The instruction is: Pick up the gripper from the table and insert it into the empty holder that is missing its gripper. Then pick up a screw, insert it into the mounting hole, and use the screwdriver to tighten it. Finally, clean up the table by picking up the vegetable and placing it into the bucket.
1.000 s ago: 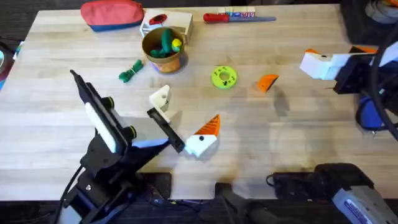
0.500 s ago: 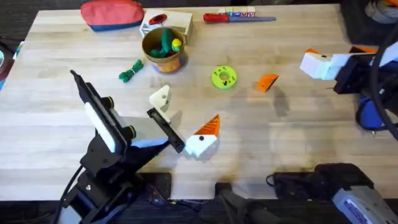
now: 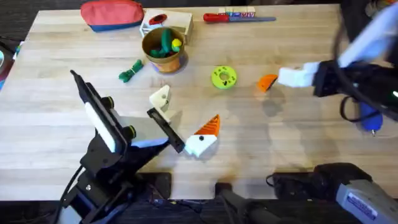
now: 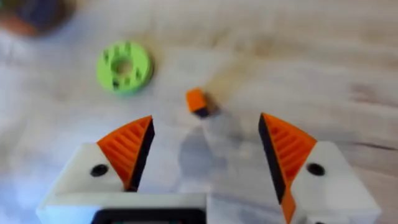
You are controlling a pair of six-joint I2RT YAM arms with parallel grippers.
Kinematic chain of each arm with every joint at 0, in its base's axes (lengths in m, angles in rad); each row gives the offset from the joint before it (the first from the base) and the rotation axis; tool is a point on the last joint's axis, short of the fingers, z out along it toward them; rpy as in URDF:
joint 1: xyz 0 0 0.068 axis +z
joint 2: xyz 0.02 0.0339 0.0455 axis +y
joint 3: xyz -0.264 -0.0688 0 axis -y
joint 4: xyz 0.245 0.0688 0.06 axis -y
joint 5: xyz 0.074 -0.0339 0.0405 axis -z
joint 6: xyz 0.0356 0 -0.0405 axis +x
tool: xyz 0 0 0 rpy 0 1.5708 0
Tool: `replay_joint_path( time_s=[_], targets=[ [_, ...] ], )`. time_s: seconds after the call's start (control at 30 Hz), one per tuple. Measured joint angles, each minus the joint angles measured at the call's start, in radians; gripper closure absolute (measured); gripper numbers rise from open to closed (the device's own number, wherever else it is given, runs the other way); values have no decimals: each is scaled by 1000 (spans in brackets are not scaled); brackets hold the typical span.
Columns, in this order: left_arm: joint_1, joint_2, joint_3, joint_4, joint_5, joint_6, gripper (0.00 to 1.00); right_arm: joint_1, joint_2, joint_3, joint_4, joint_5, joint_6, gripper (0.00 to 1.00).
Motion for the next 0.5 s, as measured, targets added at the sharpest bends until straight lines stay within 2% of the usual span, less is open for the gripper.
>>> replay_joint_path(
  time_s=[0.1, 0.27, 0.43, 0.5],
  targets=[
    [0, 0, 0, 0, 0, 0, 14, 58, 188, 80, -96, -12, -57, 10],
    [0, 0, 0, 0, 0, 0, 14, 137, 472, 301, -243, 47, -112, 10],
    [0, 0, 0, 0, 0, 0, 14, 150, 620, 401, -252, 87, -144, 11],
    [0, 0, 0, 0, 0, 0, 13, 150, 657, 404, -257, 96, -162, 82]
  ],
)
